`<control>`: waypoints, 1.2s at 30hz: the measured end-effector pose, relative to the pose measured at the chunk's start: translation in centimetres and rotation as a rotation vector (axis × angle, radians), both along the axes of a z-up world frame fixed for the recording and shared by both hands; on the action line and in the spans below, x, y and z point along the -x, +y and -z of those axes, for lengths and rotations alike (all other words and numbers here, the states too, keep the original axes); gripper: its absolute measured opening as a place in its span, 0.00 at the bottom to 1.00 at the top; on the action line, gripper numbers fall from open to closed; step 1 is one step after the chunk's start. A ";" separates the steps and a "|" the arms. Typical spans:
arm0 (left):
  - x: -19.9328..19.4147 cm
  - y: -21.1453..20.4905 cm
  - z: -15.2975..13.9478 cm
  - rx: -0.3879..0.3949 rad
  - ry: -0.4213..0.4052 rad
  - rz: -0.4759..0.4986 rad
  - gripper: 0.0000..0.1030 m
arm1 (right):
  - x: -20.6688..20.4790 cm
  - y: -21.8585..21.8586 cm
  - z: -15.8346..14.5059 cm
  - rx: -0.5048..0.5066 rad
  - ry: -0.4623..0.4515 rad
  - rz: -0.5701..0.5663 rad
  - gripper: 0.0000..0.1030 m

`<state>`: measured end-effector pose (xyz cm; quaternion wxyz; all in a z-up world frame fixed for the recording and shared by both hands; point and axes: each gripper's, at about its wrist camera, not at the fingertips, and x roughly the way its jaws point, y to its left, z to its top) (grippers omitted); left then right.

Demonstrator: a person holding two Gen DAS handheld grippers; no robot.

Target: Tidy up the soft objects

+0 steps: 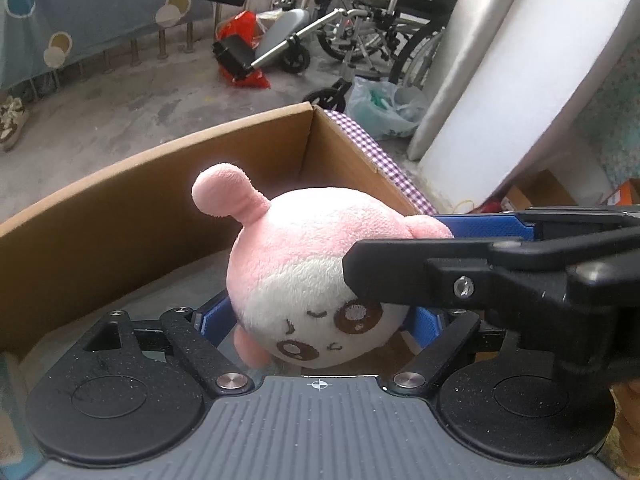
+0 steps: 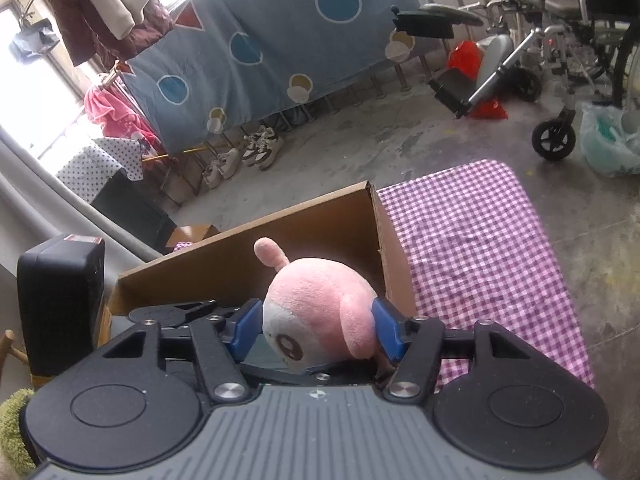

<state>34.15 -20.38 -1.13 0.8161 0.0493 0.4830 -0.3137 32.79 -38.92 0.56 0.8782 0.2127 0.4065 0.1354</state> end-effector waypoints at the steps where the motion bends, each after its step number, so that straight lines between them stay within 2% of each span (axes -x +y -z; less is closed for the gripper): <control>1: 0.2 0.3 -0.3 -0.010 0.014 0.003 0.84 | 0.0 -0.1 -0.1 -0.021 0.012 -0.005 0.62; 5: 0.6 0.6 -1.7 -0.040 0.026 0.043 0.85 | 0.0 -0.2 -0.4 -0.052 0.065 -0.031 0.66; 9: 0.0 0.1 -1.2 -0.095 0.070 0.063 0.85 | -0.3 0.7 -0.6 0.022 0.081 -0.039 0.85; 11: -0.5 -0.2 -0.4 -0.123 0.098 0.058 0.85 | -0.4 0.9 -0.6 0.038 0.078 -0.043 0.85; 14: -1.7 -0.3 0.7 -0.106 0.168 0.040 0.85 | -0.7 1.0 -0.6 0.037 0.086 -0.041 0.85; 18: -2.7 -0.4 1.4 -0.101 0.202 0.026 0.85 | -0.6 0.7 -1.1 0.036 0.072 -0.030 0.85; 23: -3.2 -1.5 1.5 -0.141 0.194 0.048 0.85 | -0.1 -0.3 -2.4 0.033 0.014 0.005 0.87; 28: -2.7 -2.3 1.2 -0.167 0.114 0.051 0.87 | 0.5 -1.5 -3.0 0.014 -0.022 0.040 0.87; 32: -2.0 -1.9 0.5 -0.147 0.090 0.058 0.88 | 0.9 -2.2 -3.2 0.008 -0.031 0.053 0.88; 36: -1.8 -1.0 -0.7 -0.081 0.092 0.051 0.88 | 1.5 -2.5 -3.6 -0.002 -0.042 0.065 0.87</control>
